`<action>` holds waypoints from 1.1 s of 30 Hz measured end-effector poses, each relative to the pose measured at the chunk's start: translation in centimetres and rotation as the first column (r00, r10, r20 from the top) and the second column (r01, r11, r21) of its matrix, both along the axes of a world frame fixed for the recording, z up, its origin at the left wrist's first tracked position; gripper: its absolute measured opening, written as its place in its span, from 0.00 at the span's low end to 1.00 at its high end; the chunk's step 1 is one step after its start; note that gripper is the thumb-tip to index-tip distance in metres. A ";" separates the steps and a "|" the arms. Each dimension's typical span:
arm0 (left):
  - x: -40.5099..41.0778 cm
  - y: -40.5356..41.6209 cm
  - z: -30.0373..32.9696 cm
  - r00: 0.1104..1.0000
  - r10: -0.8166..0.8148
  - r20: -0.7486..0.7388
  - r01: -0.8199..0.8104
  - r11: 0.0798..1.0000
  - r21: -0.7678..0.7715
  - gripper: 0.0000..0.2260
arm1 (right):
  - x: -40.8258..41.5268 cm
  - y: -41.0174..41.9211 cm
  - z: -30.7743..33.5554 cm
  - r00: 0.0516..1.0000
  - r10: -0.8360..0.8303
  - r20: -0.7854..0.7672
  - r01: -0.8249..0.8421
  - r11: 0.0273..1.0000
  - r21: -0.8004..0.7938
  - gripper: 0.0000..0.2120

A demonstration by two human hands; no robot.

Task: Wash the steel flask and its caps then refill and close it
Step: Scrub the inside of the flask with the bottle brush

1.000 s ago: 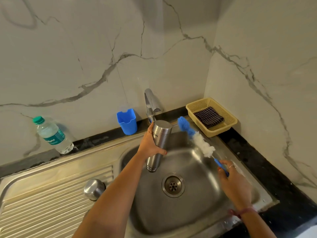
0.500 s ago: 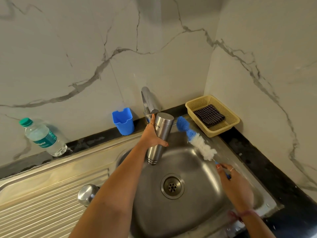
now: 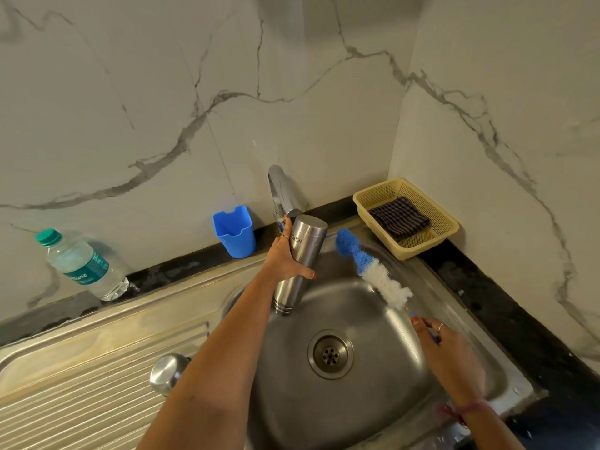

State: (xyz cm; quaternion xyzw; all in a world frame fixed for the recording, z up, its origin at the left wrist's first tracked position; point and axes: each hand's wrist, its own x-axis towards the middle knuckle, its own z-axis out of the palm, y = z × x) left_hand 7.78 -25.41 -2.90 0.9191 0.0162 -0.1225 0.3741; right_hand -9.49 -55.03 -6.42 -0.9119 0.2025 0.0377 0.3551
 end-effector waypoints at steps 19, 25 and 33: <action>-0.7 1.0 -0.2 1.000 0.003 -0.028 -0.003 1.000 0.005 0.63 | -0.2 0.8 1.1 1.000 0.009 -0.007 -0.009 1.000 -0.007 0.18; -2.4 1.3 -1.2 0.999 -0.045 -0.017 0.045 0.999 -0.001 0.64 | -0.3 1.1 1.4 0.997 0.071 -0.014 -0.071 0.997 0.031 0.18; -3.2 1.0 -1.1 1.000 0.011 0.022 -0.009 0.994 -0.112 0.70 | -0.3 0.7 1.3 0.994 0.102 -0.039 -0.099 0.993 0.063 0.17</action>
